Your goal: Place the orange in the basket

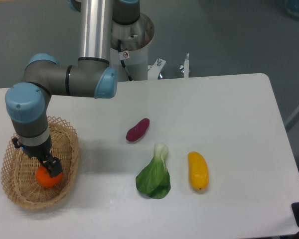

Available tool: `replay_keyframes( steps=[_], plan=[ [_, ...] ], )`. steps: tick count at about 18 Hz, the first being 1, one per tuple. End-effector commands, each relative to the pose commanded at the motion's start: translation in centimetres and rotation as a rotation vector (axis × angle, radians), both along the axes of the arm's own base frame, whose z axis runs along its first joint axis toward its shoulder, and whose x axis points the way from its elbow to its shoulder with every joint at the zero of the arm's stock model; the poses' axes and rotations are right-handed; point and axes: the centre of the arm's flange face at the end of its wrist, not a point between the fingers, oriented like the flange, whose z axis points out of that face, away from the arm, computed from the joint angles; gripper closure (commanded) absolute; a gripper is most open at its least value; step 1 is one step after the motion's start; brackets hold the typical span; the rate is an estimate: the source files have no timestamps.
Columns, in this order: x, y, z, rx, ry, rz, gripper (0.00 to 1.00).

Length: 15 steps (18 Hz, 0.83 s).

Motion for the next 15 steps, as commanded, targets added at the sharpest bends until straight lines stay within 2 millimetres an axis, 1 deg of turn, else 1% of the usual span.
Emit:
replay_keyframes(
  steps=[1, 3, 5, 10, 15],
  plan=[
    [0.02, -0.12, -0.21, -0.005, 0.0, -0.001, 0.0],
    [0.02, -0.36, 0.03, -0.006, 0.008, 0.002, 0.0],
    [0.05, -0.12, 0.35, 0.0, 0.009, 0.002, 0.0],
    [-0.03, 0.02, 0.36, 0.001, 0.014, -0.004, 0.0],
    [0.0, -0.38, 0.01, -0.008, 0.011, -0.002, 0.0]
  ],
)
